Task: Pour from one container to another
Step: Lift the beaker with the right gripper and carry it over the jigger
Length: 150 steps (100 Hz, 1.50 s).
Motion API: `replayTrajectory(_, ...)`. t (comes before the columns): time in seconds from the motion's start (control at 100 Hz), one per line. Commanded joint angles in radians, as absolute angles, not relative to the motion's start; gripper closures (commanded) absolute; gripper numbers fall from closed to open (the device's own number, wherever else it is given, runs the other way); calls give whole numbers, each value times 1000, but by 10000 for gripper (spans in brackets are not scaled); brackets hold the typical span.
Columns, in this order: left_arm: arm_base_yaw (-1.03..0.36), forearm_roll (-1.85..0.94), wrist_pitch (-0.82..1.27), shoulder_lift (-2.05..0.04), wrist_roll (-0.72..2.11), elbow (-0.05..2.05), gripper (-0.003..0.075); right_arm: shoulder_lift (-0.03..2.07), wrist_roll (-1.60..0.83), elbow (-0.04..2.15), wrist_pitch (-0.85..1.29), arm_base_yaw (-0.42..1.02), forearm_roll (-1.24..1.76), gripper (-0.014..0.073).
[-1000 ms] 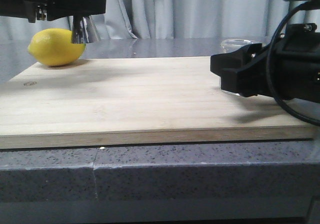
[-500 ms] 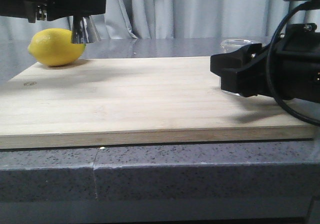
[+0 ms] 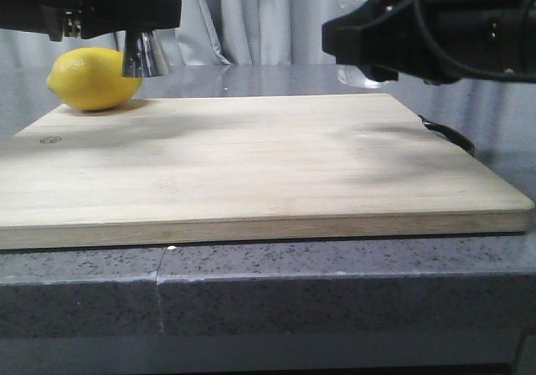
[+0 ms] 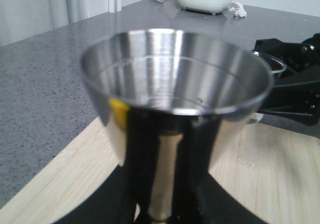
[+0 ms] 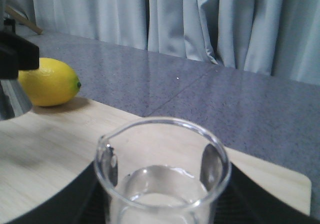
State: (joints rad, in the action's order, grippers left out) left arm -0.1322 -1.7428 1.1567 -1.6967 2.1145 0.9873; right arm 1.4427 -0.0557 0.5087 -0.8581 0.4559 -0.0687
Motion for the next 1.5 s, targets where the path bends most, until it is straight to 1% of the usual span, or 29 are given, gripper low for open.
replayTrajectory(0.0,-159,-1803,1278,-1650,2105,1018,739,1395,-62,596,-859,452,-117,360)
replayTrajectory(0.4,-229,-1799,1278,-1650,2105,1018,739,1386,-62,890,-589,452,-258,360)
replayTrajectory(0.7,-268,-1791,1278,-1650,2105,1018,739,1386,-62,1052,-481,454,-377,360)
replayTrajectory(0.87,-279,-1791,1278,-1650,2105,1018,739,1386,-62,1081,-477,456,-432,360)
replayTrajectory(1.19,-292,-1791,1278,-1650,2105,1018,739,1386,-62,1081,-467,513,-557,360)
replayTrajectory(1.49,-292,-1789,1278,-1650,2105,1018,739,1386,-62,1081,-467,513,-627,360)
